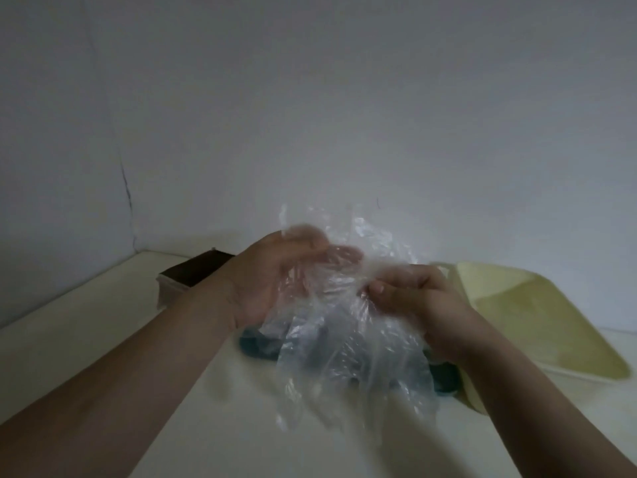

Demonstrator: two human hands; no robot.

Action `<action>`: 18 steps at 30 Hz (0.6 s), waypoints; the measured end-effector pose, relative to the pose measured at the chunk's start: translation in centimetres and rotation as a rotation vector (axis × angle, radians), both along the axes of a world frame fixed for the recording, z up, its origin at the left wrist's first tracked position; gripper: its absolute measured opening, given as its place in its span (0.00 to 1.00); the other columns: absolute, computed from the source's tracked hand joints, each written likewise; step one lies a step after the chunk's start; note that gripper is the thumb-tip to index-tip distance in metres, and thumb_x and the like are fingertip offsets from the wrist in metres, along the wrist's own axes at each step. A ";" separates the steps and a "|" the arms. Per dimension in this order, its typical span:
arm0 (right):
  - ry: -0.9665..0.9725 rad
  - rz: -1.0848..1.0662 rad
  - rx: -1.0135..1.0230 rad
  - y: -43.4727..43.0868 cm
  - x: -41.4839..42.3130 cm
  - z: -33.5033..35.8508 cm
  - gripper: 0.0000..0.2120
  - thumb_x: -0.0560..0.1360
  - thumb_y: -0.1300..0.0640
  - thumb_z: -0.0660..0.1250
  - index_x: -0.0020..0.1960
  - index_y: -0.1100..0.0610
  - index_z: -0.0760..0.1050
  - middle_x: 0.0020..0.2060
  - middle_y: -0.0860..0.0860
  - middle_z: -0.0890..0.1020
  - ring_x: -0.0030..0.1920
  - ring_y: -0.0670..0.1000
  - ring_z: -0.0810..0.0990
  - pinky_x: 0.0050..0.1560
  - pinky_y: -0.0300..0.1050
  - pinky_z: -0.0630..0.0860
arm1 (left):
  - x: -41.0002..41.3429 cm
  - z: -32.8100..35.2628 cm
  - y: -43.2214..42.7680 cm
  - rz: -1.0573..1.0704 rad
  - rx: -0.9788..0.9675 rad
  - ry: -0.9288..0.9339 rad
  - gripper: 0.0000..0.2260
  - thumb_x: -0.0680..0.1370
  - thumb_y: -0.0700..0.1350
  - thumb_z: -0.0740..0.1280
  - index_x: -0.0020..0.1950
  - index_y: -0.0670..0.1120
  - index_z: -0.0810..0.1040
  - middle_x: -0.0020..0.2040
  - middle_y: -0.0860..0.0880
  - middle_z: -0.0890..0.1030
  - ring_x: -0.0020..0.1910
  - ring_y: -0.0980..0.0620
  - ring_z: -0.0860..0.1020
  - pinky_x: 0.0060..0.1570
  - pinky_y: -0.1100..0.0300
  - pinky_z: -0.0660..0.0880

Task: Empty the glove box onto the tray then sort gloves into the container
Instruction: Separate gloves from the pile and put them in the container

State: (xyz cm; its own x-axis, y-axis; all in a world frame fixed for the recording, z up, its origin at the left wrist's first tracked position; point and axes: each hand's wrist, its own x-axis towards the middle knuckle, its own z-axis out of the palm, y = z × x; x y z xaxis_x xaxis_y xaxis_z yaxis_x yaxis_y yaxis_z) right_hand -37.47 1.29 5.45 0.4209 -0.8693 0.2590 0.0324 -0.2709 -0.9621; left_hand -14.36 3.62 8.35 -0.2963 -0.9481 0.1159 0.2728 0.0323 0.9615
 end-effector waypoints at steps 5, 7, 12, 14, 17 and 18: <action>0.029 -0.020 -0.052 -0.9 -1.8 0.6 0.11 0.76 0.58 0.71 0.43 0.67 0.81 0.33 0.59 0.79 0.33 0.55 0.76 0.36 0.45 0.75 | -2.7 -0.5 -2.0 0.068 0.124 -0.129 0.09 0.69 0.39 0.76 0.48 0.45 0.88 0.53 0.43 0.86 0.49 0.46 0.85 0.54 0.51 0.80; 0.058 -0.059 -0.034 -1.5 -3.1 0.8 0.11 0.78 0.56 0.70 0.45 0.64 0.82 0.33 0.56 0.80 0.28 0.54 0.74 0.29 0.44 0.73 | -3.8 -0.5 -3.0 0.125 0.135 -0.141 0.11 0.73 0.34 0.72 0.50 0.45 0.89 0.50 0.41 0.85 0.45 0.47 0.84 0.49 0.53 0.79; 0.113 -0.302 0.015 -2.5 -8.6 1.3 0.10 0.81 0.55 0.69 0.51 0.62 0.84 0.29 0.54 0.79 0.24 0.51 0.66 0.23 0.42 0.60 | -5.5 0.2 -5.5 0.228 0.077 -0.079 0.07 0.83 0.42 0.67 0.59 0.42 0.82 0.52 0.41 0.87 0.45 0.45 0.86 0.42 0.53 0.83; 0.158 -0.376 0.021 -2.8 -10.7 1.9 0.08 0.81 0.55 0.70 0.52 0.59 0.84 0.31 0.55 0.81 0.24 0.50 0.67 0.22 0.41 0.62 | -6.0 0.5 -6.4 0.269 0.059 -0.052 0.08 0.83 0.42 0.68 0.60 0.42 0.80 0.57 0.38 0.86 0.48 0.42 0.86 0.42 0.53 0.84; 0.251 -0.472 0.013 -3.4 -13.8 3.2 0.07 0.81 0.55 0.70 0.51 0.58 0.84 0.34 0.56 0.84 0.24 0.49 0.71 0.22 0.41 0.67 | -7.5 0.9 -7.3 0.271 0.049 -0.068 0.10 0.82 0.41 0.70 0.62 0.40 0.80 0.57 0.38 0.86 0.52 0.39 0.87 0.44 0.51 0.85; 0.299 -0.504 -0.004 -3.9 -14.5 3.5 0.07 0.81 0.55 0.70 0.51 0.58 0.84 0.34 0.55 0.85 0.23 0.49 0.72 0.22 0.41 0.69 | -7.8 1.1 -7.4 0.265 0.034 -0.082 0.10 0.81 0.40 0.70 0.62 0.40 0.81 0.56 0.38 0.86 0.52 0.39 0.86 0.46 0.50 0.85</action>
State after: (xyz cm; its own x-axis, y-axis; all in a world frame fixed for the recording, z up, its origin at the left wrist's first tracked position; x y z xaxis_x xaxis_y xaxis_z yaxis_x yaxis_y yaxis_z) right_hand -51.96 -2.62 8.92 0.0110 -0.9806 0.1959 -0.3743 -0.1857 -0.9085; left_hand -22.19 -3.82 9.41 -0.0447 -0.9967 0.0681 0.1801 0.0590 0.9819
